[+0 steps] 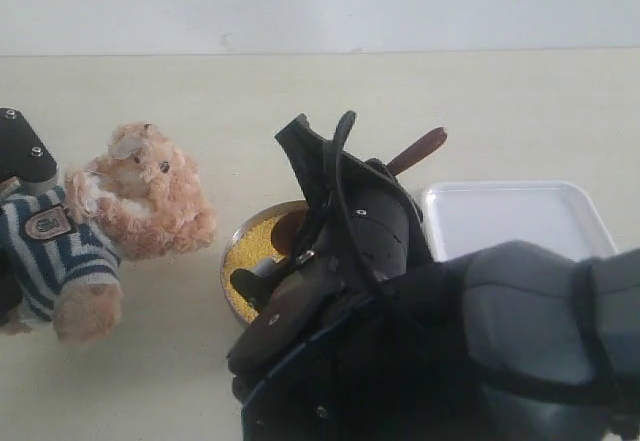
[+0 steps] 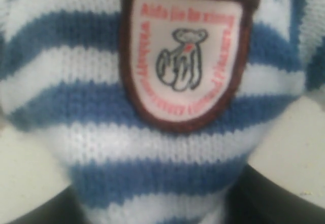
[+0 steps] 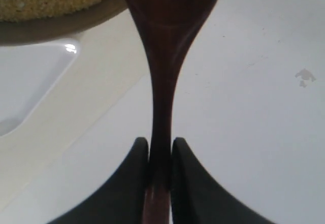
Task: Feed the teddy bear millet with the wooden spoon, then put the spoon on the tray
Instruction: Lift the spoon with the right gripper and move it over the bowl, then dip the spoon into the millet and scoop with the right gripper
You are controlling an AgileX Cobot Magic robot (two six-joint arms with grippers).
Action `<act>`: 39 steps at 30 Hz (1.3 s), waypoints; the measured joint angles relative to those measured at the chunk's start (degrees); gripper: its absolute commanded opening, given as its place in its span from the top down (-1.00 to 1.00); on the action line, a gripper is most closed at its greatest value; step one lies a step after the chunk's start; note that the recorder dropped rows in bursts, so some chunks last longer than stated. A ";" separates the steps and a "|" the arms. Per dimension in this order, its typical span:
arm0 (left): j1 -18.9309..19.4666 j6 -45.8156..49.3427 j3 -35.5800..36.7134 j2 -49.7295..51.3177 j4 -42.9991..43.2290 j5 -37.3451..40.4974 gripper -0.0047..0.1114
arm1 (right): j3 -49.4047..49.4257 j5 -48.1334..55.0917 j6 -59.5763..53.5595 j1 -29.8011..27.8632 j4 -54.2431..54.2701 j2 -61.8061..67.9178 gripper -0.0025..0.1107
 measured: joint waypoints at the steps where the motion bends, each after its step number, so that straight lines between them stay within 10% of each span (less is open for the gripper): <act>1: 0.00 0.00 0.00 0.00 0.00 0.00 0.85 | 0.00 0.00 0.00 -0.49 -0.98 0.48 0.96; 26: 0.00 0.00 0.00 0.00 0.00 -0.78 0.85 | -0.12 0.10 -5.86 -3.03 -7.03 7.08 0.96; 39: 0.00 0.00 0.00 0.00 -0.12 -1.22 0.85 | -7.01 0.13 -9.44 -2.85 6.73 7.08 0.96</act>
